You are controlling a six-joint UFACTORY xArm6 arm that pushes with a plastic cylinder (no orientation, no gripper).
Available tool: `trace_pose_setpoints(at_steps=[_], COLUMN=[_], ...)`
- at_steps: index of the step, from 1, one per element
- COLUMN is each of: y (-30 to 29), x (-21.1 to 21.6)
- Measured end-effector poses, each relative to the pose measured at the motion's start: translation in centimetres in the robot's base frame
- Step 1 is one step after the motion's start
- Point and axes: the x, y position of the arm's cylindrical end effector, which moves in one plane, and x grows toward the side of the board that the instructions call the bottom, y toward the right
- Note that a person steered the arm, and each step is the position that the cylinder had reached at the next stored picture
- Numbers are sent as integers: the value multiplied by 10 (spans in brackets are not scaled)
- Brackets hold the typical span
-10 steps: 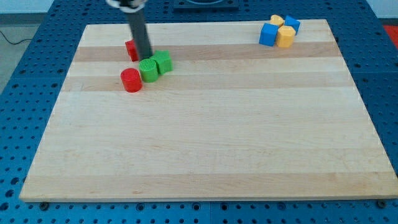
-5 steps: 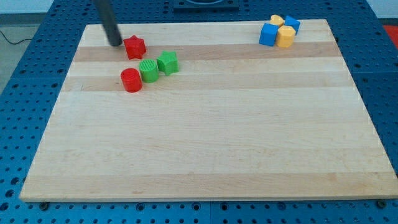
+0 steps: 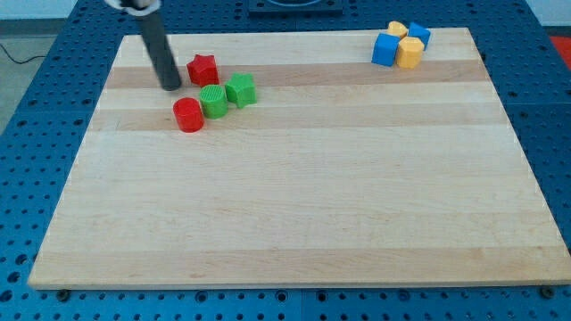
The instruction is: Push the red star into the yellow heart
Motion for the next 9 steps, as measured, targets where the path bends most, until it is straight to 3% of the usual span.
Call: trace_pose_setpoints(at_steps=[2,3,5,6,8,9], y=[134,109,-13,-11,102,101], x=[-28,-19,-17,-38,-64,-63])
